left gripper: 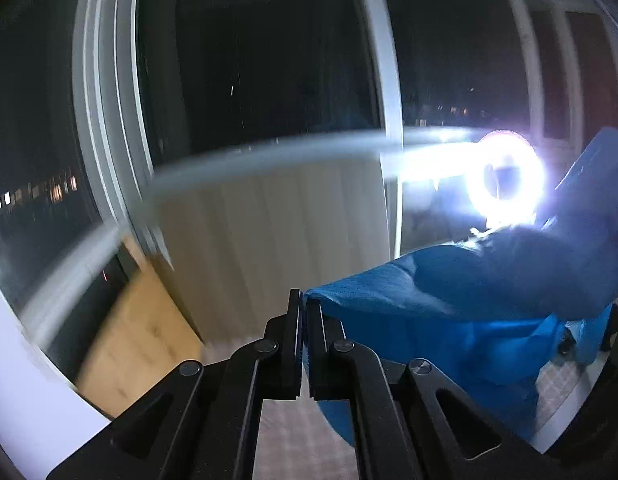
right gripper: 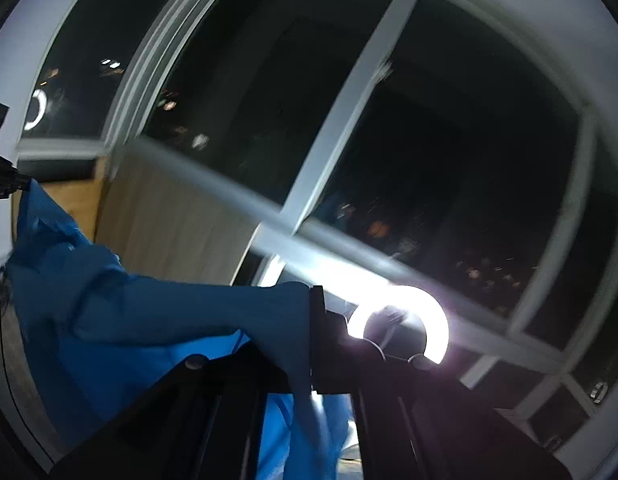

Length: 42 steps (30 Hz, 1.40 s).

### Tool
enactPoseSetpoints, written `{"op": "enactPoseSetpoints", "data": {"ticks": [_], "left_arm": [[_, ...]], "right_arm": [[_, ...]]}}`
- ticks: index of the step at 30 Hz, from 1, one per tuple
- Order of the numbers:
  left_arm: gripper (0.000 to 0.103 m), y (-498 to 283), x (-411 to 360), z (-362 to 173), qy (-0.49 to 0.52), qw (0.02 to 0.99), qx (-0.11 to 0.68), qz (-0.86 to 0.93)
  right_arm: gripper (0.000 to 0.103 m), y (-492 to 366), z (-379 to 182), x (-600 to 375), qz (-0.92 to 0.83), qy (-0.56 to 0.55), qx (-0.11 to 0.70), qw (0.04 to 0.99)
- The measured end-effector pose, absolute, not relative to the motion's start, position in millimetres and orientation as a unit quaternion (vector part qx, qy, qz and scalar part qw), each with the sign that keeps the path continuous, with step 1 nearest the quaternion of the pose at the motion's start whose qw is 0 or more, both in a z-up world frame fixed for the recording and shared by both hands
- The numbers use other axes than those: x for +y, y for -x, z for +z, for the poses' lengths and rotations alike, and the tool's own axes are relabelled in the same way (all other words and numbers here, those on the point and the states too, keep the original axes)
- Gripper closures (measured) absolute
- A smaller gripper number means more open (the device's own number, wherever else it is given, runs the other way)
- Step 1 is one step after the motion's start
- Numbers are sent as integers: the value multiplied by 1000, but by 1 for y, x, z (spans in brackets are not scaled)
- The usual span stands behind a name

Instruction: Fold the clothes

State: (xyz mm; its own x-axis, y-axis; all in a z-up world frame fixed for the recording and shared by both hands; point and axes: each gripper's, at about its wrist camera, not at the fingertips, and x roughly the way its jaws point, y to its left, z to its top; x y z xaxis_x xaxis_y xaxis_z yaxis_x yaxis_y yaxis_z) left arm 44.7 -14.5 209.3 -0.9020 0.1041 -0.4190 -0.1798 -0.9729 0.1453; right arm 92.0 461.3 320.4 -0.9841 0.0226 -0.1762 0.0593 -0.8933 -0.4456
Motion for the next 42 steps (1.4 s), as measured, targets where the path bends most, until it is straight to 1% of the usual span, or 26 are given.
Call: {"op": "enactPoseSetpoints", "data": {"ticks": [4, 7, 14, 18, 23, 25, 28, 30, 31, 33, 36, 39, 42], "left_arm": [[102, -78, -26, 258, 159, 86, 118, 976], [102, -95, -38, 285, 136, 92, 119, 979], [102, -127, -47, 341, 81, 70, 140, 984], [102, -130, -39, 358, 75, 55, 157, 983], [102, -107, -26, 364, 94, 35, 178, 979], [102, -80, -18, 355, 116, 36, 182, 976], [102, -19, 2, 318, 167, 37, 193, 966], [102, 30, 13, 279, 209, 37, 189, 959], [102, 55, 18, 252, 234, 38, 185, 954], [102, 107, 28, 192, 292, 40, 175, 939], [102, 183, 40, 86, 375, 28, 174, 910], [102, 250, 48, -19, 445, 8, 176, 878], [102, 285, 61, -99, 487, -9, 200, 850]], "right_arm": [[103, -141, 361, 456, -972, -48, 230, -29], [103, -173, 388, 453, -972, -23, 228, -54], [103, -194, 422, 451, -969, 8, 237, -65], [103, -177, 423, 455, -968, -4, 243, -56], [103, -135, 412, 464, -964, -44, 256, -60], [103, -91, 383, 473, -961, -82, 258, -59], [103, -19, 332, 484, -952, -145, 263, -56], [103, 25, 296, 493, -945, -184, 264, -52], [103, 49, 269, 499, -941, -207, 262, -46], [103, 108, 198, 511, -931, -261, 252, -37], [103, 177, 109, 520, -915, -320, 245, -35], [103, 238, 25, 522, -893, -364, 261, -48], [103, 279, -36, 517, -869, -386, 304, -62]]}}
